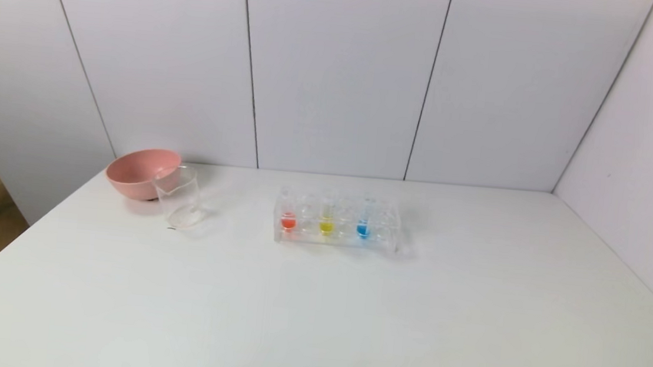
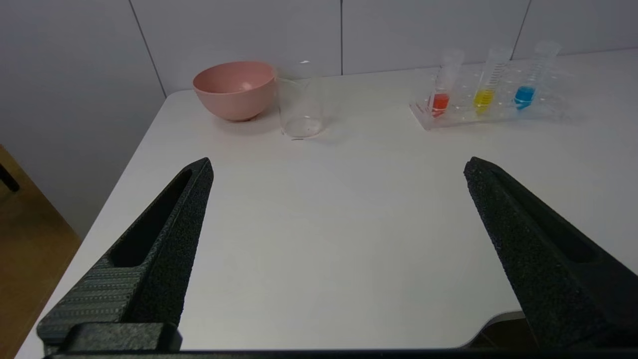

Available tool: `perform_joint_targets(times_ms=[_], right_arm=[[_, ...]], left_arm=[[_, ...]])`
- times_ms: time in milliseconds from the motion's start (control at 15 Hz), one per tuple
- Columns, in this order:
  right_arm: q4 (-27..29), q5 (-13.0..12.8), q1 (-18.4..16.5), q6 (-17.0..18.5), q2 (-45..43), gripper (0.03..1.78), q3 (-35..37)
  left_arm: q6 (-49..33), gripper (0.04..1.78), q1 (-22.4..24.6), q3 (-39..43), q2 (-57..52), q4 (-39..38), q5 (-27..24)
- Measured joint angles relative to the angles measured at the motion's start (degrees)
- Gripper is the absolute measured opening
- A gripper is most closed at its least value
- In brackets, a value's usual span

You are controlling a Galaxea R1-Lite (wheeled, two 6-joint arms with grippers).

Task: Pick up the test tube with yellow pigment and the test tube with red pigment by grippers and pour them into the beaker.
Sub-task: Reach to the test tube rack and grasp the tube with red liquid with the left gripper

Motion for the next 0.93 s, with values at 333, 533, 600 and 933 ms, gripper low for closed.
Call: perform_joint_targets(times_ms=[333, 533, 600, 933], right_arm=[[0.0, 0.0, 0.0, 0.0, 0.0, 0.11, 0.0], [-0.02, 0.02, 0.0, -0.05, 0.0, 0.11, 0.0], [0.0, 0.0, 0.0, -0.02, 0.0, 0.11, 0.0], [0.0, 0.0, 0.0, 0.0, 0.0, 0.11, 0.0]], left_arm=[[-2.74, 1.76, 0.0, -14.71, 21.87, -7.3, -1.45], [-3.18, 1.76, -0.84, -21.5, 36.67, -16.09, -1.71], [-3.32, 1.76, -1.56, -22.88, 41.06, -18.7, -1.66], [-3.75, 1.76, -6.08, -24.84, 61.04, -34.88, 0.39]])
